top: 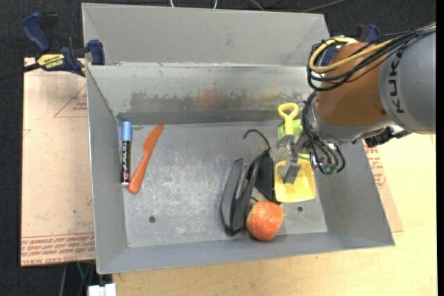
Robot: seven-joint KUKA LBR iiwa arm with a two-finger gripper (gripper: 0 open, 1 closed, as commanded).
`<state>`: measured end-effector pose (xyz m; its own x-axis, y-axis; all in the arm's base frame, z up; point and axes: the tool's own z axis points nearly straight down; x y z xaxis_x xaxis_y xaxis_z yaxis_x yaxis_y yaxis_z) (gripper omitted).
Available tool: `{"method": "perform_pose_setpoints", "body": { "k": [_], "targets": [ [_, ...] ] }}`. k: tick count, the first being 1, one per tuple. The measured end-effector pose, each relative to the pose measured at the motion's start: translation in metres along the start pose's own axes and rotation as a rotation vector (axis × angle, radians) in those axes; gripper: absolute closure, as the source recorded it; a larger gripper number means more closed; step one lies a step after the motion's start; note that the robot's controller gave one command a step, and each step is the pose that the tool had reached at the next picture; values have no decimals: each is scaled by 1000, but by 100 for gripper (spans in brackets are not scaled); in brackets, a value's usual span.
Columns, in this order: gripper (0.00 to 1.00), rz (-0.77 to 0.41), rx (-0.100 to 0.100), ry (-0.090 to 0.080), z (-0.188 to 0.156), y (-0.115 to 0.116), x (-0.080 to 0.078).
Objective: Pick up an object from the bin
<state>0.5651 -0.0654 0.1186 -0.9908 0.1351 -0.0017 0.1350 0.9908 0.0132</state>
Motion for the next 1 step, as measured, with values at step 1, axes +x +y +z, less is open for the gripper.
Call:
{"method": "perform_pose_setpoints", "body": {
  "k": [1],
  "targets": [
    [100,36,-3,-6,10,-11,8]
  ]
}}
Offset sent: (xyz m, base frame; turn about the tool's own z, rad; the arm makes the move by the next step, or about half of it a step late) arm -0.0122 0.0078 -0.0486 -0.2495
